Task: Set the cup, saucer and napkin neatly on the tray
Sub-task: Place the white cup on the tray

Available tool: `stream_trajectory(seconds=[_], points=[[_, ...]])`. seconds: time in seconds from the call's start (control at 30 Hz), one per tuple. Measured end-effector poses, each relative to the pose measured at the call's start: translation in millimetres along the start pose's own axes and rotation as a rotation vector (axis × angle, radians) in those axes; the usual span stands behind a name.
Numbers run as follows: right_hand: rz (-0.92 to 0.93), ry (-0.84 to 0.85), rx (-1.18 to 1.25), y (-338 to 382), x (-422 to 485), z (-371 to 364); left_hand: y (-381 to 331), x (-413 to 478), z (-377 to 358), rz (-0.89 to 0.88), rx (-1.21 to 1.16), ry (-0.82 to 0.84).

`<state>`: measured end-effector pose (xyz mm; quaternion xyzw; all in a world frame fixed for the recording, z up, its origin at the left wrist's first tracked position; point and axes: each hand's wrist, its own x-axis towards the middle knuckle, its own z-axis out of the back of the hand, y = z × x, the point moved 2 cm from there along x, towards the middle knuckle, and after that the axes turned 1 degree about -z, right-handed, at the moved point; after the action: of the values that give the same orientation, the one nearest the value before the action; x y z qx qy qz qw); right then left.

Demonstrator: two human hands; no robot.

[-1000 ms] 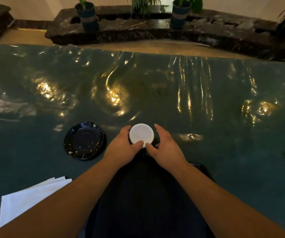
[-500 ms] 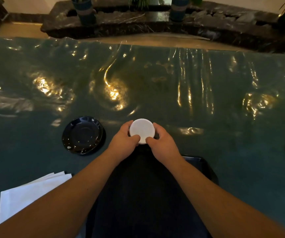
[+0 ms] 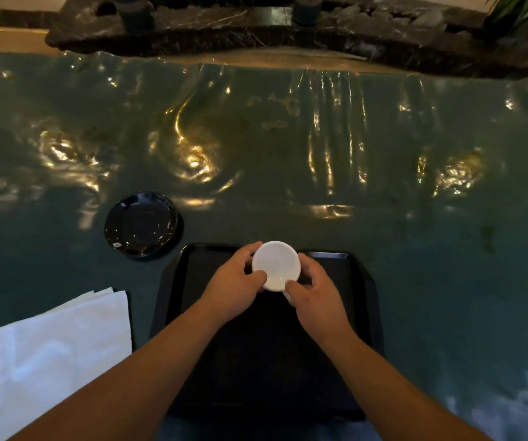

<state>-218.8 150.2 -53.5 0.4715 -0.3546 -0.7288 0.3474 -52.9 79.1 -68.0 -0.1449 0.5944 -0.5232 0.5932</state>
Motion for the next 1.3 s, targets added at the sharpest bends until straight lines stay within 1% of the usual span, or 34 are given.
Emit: stream_trajectory(seconds=[0.23, 0.3, 0.37, 0.4, 0.43, 0.53, 0.57, 0.6, 0.67, 0.83, 0.97, 1.3], points=[[-0.004, -0.028, 0.01, -20.9, -9.6, 9.8, 8.0, -1.0, -22.8, -0.009, 0.049, 0.025], [0.017, -0.019, -0.003, -24.0, -8.4, 12.1, 7.8, -2.2, -25.1, -0.018, 0.039, 0.013], [0.055, 0.006, -0.057, -25.7, -10.4, 12.9, 9.7, -7.3, -26.2, -0.028, 0.039, -0.035], [0.107, -0.001, -0.146, -26.9, -12.1, 13.8, 12.1, -10.5, -26.5, -0.026, 0.022, -0.071], [0.201, -0.023, -0.277, -27.3, -13.9, 14.8, 15.8, -13.1, -27.4, -0.014, -0.02, -0.105], [0.608, -0.016, -0.693, -27.8, -17.4, 9.1, 23.5, -18.8, -30.9, 0.047, -0.222, -0.129], [0.688, 0.006, -0.788, -27.3, -16.9, 6.3, 23.2, -19.4, -31.6, 0.063, -0.277, -0.123], [0.728, 0.031, -0.865, -27.1, -15.7, 3.4, 22.3, -19.6, -31.8, 0.076, -0.312, -0.119], [0.723, 0.063, -0.963, -26.0, -12.8, -0.5, 20.7, -17.2, -32.3, 0.085, -0.332, -0.113], [0.699, 0.039, -1.05, -19.2, -5.4, -1.1, 18.7, -10.6, -35.6, 0.091, -0.309, -0.092], [0.687, 0.02, -1.075, -19.9, -1.1, 7.7, 13.0, -3.2, -43.2, 0.089, -0.322, -0.059], [0.62, -0.022, -1.121, -35.9, 4.2, 44.5, -6.4, 11.3, -79.4, 0.056, -0.243, 0.037]])
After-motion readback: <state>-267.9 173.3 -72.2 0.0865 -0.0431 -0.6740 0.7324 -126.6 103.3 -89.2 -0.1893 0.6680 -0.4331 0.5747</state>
